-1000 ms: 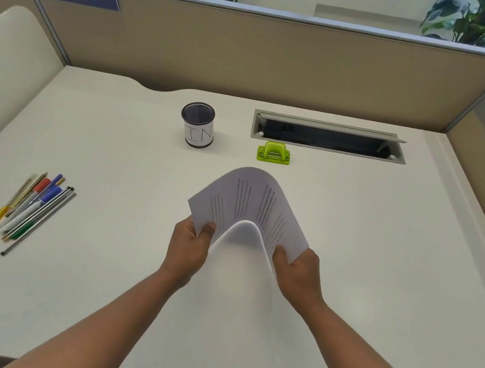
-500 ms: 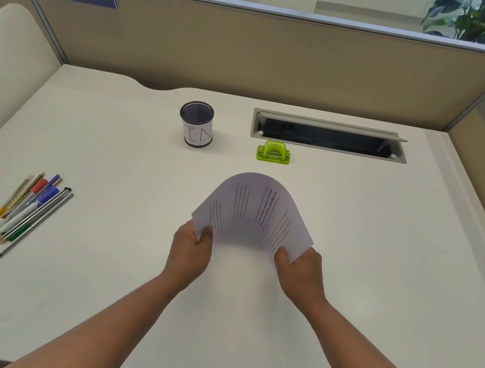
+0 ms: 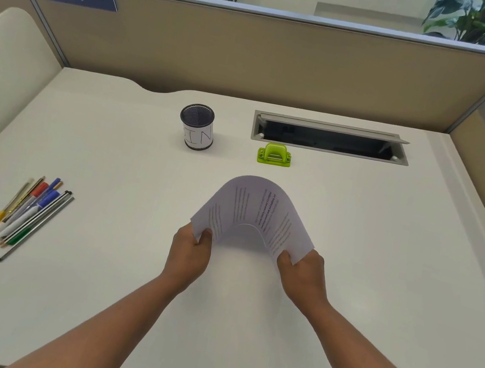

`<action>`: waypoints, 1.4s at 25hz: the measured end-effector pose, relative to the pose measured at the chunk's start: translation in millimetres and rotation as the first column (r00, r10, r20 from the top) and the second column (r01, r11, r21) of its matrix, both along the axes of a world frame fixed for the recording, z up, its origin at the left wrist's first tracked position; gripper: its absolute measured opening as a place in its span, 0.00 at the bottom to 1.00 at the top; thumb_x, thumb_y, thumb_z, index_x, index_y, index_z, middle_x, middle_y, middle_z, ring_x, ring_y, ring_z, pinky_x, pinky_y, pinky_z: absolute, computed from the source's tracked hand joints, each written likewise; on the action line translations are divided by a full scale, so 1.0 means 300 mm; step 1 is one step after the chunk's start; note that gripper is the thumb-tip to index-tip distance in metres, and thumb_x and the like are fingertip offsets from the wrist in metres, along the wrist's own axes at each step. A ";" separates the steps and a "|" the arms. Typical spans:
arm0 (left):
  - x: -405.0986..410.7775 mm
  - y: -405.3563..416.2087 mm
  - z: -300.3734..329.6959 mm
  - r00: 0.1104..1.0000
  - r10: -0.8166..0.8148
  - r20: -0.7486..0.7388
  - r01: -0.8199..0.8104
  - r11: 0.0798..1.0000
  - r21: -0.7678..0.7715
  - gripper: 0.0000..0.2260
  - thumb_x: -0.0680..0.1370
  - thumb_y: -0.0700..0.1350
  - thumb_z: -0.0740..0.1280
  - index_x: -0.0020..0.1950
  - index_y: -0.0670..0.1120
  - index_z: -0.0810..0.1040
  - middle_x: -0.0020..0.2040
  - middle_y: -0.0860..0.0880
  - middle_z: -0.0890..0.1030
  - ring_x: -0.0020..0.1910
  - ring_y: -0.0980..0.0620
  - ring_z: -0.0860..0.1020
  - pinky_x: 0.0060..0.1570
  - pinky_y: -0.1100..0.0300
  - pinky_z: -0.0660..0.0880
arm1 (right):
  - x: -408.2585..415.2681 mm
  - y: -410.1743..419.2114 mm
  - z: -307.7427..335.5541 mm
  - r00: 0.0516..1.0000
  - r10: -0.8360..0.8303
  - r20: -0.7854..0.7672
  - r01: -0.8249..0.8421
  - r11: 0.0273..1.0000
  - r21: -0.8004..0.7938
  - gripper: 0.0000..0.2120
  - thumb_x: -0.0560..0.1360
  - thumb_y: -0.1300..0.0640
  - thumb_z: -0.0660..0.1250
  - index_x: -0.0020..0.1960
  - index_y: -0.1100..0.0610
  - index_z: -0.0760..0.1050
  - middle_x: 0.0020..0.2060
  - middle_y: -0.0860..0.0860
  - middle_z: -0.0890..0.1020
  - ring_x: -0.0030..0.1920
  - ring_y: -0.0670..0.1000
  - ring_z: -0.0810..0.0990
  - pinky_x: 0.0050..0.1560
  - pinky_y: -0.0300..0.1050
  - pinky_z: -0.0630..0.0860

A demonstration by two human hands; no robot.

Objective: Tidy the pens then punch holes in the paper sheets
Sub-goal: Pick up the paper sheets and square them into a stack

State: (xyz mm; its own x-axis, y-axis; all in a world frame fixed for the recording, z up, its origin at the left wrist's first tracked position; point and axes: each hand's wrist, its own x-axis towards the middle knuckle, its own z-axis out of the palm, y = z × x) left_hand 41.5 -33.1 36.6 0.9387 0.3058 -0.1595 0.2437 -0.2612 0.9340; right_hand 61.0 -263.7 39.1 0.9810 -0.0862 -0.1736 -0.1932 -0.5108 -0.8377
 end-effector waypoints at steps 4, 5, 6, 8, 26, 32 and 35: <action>0.027 0.042 0.035 0.999 -0.030 -0.019 0.030 1.000 -0.009 0.15 0.84 0.44 0.62 0.44 0.63 0.79 0.42 0.56 0.84 0.40 0.56 0.81 0.40 0.59 0.77 | 0.027 -0.016 0.027 1.000 -0.017 0.004 0.016 0.998 0.056 0.08 0.73 0.57 0.64 0.49 0.58 0.78 0.39 0.58 0.83 0.36 0.60 0.80 0.30 0.52 0.76; 0.041 0.060 0.044 0.999 -0.032 -0.033 0.032 0.999 -0.025 0.14 0.84 0.44 0.62 0.45 0.60 0.80 0.43 0.54 0.85 0.43 0.53 0.83 0.41 0.57 0.78 | 0.038 -0.026 0.038 0.999 -0.049 0.005 0.048 0.992 0.113 0.08 0.72 0.57 0.65 0.51 0.53 0.79 0.41 0.54 0.84 0.40 0.59 0.83 0.33 0.50 0.78; 0.055 0.079 0.052 0.998 -0.039 -0.051 0.036 0.998 -0.058 0.13 0.84 0.43 0.62 0.47 0.57 0.82 0.44 0.53 0.86 0.45 0.51 0.85 0.42 0.56 0.79 | 0.047 -0.036 0.046 0.995 -0.095 0.008 0.092 0.980 0.178 0.12 0.72 0.57 0.68 0.54 0.48 0.79 0.45 0.48 0.85 0.45 0.55 0.84 0.38 0.46 0.79; 0.075 0.107 0.068 0.994 -0.049 -0.095 0.031 0.983 -0.182 0.11 0.84 0.41 0.64 0.51 0.54 0.83 0.47 0.55 0.88 0.49 0.51 0.86 0.44 0.57 0.80 | 0.054 -0.054 0.054 0.970 -0.242 0.001 0.231 0.929 0.289 0.29 0.73 0.59 0.74 0.70 0.43 0.72 0.65 0.43 0.80 0.63 0.48 0.79 0.56 0.44 0.76; 0.055 0.059 0.060 0.977 -0.001 -0.213 -0.149 0.710 -0.689 0.26 0.74 0.41 0.76 0.71 0.48 0.75 0.64 0.46 0.84 0.62 0.42 0.82 0.49 0.49 0.82 | 0.121 0.051 0.171 0.990 -0.063 -0.129 0.139 0.663 0.736 0.10 0.80 0.67 0.66 0.57 0.57 0.82 0.54 0.53 0.88 0.52 0.51 0.87 0.47 0.43 0.83; 0.105 0.165 0.129 0.999 0.024 -0.046 -0.034 0.974 -0.223 0.62 0.60 0.63 0.84 0.81 0.64 0.44 0.82 0.53 0.61 0.78 0.54 0.60 0.69 0.51 0.62 | 0.167 -0.055 0.235 0.984 0.147 0.097 -0.176 0.838 0.517 0.11 0.81 0.66 0.67 0.57 0.54 0.83 0.54 0.49 0.88 0.55 0.52 0.86 0.56 0.44 0.82; 0.154 0.150 0.189 0.987 -0.150 0.050 0.157 0.962 -0.223 0.57 0.65 0.59 0.83 0.81 0.64 0.45 0.79 0.55 0.69 0.78 0.55 0.64 0.70 0.49 0.65 | 0.154 -0.051 0.228 0.969 0.216 0.123 -0.248 0.849 0.467 0.11 0.81 0.66 0.66 0.57 0.53 0.83 0.52 0.45 0.88 0.53 0.48 0.85 0.54 0.43 0.82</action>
State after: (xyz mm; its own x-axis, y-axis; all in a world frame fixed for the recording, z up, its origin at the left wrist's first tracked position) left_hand 87.7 12.0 93.2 0.9772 0.1171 -0.1770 0.1864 -0.0748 0.9796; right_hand 107.1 -279.0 107.6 0.9724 0.2221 -0.0714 -0.0569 -0.0711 -0.9958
